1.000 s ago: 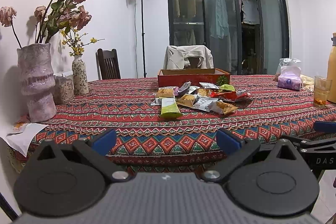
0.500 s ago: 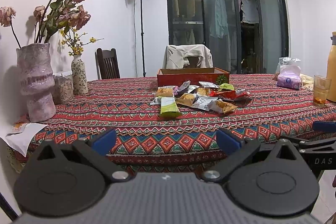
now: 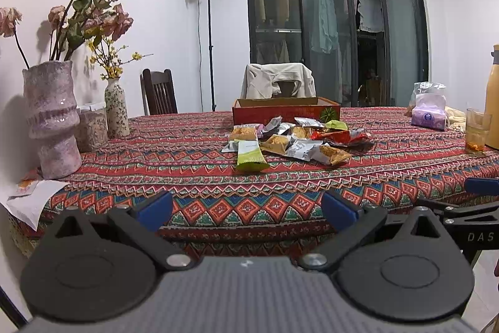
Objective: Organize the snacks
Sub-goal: 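Grasp the green snack bar with the left gripper while the right grasps a cookie packet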
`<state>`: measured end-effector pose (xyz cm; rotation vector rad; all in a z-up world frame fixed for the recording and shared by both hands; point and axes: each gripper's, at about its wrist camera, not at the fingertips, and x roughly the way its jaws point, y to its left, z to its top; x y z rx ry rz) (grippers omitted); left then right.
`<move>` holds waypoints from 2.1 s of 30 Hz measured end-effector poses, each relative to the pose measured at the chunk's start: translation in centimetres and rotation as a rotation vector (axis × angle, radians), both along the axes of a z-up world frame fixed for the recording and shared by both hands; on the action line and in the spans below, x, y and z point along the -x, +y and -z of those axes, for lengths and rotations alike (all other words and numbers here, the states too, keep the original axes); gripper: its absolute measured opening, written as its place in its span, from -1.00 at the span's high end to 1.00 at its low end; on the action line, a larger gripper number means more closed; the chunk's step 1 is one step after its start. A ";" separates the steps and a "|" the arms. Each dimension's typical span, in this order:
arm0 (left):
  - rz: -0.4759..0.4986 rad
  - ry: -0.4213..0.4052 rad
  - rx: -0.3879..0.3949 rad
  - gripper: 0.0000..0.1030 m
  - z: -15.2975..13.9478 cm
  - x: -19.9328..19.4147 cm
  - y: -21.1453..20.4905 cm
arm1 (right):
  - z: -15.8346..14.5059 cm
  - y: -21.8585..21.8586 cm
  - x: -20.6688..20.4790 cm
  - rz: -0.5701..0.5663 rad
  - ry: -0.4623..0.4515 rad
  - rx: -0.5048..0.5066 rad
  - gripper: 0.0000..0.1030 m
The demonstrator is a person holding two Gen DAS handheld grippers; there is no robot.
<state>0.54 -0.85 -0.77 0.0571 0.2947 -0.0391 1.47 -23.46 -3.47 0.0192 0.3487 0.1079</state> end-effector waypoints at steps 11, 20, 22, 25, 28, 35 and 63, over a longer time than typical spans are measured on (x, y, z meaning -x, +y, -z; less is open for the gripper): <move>-0.018 0.063 0.014 -1.00 1.1 -2.6 0.3 | 0.3 -0.4 -1.6 0.016 -0.016 -0.015 -1.00; -0.002 0.156 0.043 -1.00 1.9 -8.7 0.7 | 0.6 -1.2 -6.4 0.024 0.034 -0.037 -1.00; 0.006 0.170 0.057 -1.00 1.9 -10.7 0.9 | 0.5 -1.0 -7.9 -0.009 0.041 -0.034 -1.00; 0.015 0.177 0.068 -1.00 1.8 -13.9 1.0 | 0.1 -0.4 -10.8 -0.050 0.055 -0.005 -0.98; 0.017 0.172 0.067 -1.00 1.7 -17.0 1.1 | -0.2 -0.2 -14.1 -0.083 0.079 -0.030 -0.89; 0.043 0.243 0.069 -0.69 2.1 -25.4 1.2 | 0.0 0.6 -22.7 -0.132 0.158 -0.037 -0.59; 0.081 0.306 0.118 0.26 1.1 -24.4 0.5 | 0.6 0.6 -25.4 -0.243 0.234 0.030 0.19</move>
